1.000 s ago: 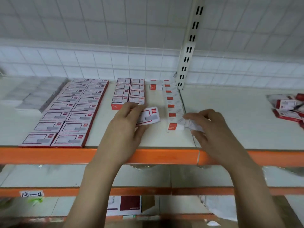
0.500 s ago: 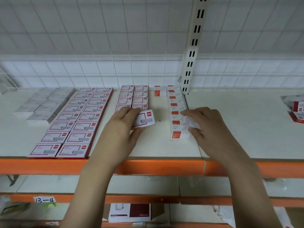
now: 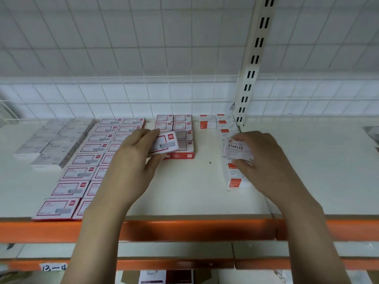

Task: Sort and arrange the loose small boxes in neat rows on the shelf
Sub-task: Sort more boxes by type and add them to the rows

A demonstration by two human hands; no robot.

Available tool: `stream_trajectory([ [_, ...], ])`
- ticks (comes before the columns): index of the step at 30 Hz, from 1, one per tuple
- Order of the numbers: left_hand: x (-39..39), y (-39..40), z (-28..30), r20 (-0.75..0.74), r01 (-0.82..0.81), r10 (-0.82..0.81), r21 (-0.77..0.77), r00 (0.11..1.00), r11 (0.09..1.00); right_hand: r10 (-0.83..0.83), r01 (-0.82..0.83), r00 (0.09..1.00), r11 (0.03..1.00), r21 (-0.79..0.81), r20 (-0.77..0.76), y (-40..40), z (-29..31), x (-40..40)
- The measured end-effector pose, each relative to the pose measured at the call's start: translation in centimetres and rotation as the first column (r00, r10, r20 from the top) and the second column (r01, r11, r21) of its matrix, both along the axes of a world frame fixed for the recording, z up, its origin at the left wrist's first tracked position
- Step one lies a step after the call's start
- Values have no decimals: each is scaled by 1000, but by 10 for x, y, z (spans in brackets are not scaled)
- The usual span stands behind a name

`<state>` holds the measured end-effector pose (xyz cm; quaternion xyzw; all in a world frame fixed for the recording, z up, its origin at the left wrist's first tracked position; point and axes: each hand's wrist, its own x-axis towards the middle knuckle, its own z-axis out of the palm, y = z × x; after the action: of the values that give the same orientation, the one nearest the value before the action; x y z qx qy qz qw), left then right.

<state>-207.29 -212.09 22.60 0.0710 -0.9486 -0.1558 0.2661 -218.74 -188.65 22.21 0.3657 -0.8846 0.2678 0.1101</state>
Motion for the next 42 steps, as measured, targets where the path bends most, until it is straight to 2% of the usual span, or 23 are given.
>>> stream_trajectory([
  [6,10,-70,-2,8,52,-52,-7,999,999,-23,19,996,999,-46,-85,-69,4,13],
  [10,28,-127,2,20,56,-56,-41,998,998,-50,47,998,996,-70,-39,-131,7,41],
  [13,43,-167,2,39,61,-58,-97,998,993,-64,60,995,997,-53,-71,-171,4,63],
  [18,61,-213,1,56,95,-90,-89,994,992,-95,94,995,995,-30,-27,-212,-2,89],
  [29,73,-238,-12,56,151,-152,22,987,988,-96,96,995,995,23,-10,-242,5,109],
  [34,52,-230,-1,51,190,-198,137,979,972,-89,89,996,996,26,-12,-242,9,106],
  [36,34,-229,2,100,179,-197,167,975,970,-81,82,997,996,38,-17,-241,11,104],
  [42,-17,-237,-2,385,87,-157,193,910,977,-73,75,997,996,58,-28,-235,11,100],
])
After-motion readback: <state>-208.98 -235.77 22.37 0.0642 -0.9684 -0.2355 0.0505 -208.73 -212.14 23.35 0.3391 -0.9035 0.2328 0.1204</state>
